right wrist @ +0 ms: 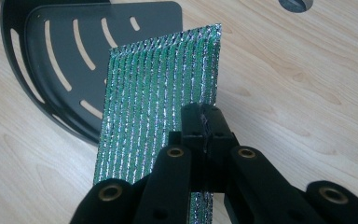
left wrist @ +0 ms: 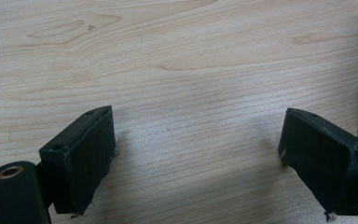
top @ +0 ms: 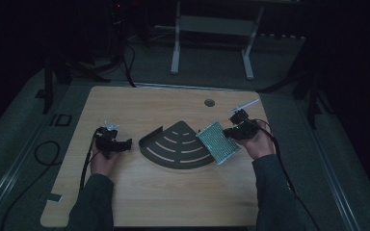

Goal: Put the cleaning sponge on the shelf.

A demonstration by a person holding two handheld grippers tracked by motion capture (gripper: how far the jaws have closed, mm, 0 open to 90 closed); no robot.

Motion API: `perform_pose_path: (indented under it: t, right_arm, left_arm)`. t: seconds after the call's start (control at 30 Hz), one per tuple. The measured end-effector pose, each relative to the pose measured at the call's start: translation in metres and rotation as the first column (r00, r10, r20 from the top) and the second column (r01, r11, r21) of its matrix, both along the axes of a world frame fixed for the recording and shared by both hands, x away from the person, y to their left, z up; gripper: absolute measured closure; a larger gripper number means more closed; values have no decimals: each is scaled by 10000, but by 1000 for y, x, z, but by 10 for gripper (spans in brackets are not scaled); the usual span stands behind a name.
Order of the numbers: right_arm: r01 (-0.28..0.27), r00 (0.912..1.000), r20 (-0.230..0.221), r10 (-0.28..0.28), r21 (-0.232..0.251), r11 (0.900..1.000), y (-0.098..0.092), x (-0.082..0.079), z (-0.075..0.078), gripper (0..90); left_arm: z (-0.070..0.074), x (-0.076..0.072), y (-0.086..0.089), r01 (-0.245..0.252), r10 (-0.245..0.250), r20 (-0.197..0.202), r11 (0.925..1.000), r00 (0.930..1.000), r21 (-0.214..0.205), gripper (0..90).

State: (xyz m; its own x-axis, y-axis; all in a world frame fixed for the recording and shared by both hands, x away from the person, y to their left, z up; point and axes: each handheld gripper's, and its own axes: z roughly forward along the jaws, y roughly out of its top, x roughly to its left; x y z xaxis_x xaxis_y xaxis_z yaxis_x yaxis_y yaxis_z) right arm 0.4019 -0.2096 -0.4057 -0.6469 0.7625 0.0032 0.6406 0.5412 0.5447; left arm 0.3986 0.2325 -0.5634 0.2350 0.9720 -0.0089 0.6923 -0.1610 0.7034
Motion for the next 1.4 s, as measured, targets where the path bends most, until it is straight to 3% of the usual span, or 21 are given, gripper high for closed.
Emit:
perform_pose_path:
  t: [1.4]
  right_arm:
    - [-71, 9999, -126, 77, 448, 9990, 26, 25, -18, 895]
  left_arm:
    - [0, 0, 0, -14, 14, 19, 10000, 10000, -11, 114]
